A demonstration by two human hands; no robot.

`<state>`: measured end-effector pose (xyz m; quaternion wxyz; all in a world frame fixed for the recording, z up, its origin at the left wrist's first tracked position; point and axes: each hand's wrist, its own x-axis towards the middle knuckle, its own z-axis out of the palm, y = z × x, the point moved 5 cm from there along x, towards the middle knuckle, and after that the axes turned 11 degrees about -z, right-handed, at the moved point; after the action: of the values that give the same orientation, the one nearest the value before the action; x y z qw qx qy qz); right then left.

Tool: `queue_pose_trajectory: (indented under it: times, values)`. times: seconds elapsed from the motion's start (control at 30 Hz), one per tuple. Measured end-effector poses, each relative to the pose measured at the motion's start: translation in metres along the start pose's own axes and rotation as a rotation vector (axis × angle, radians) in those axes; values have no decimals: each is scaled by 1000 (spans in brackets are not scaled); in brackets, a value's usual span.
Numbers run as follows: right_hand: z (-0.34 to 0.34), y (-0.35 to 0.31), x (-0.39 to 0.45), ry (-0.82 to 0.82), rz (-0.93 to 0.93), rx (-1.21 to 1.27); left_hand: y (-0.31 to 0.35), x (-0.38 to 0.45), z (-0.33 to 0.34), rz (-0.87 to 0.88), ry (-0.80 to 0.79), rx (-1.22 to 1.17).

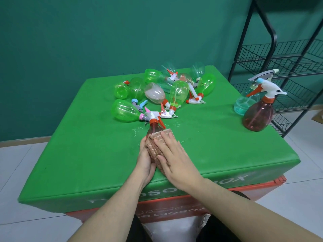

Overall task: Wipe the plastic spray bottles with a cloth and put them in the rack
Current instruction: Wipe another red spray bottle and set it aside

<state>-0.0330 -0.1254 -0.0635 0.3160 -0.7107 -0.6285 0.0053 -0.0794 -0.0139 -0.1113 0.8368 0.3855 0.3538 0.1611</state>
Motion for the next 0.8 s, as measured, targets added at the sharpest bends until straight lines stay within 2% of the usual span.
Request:
queue_pose_trajectory:
  times: [0.17, 0.3, 0.57, 0.67, 0.8]
  values:
    - [-7, 3, 19, 84, -11, 42, 3, -3, 3, 2, -48, -51]
    - [-10, 5, 42, 84, 35, 74, 4, -6, 7, -19, -92, -58]
    - [-12, 14, 72, 55, 278, 287, 5, -5, 5, -50, -100, -85]
    - [-9, 12, 67, 77, 264, 291, 5, -6, 6, -55, -90, -90]
    - [-5, 5, 44, 96, 147, 205, 7, -7, 7, -59, -67, -83]
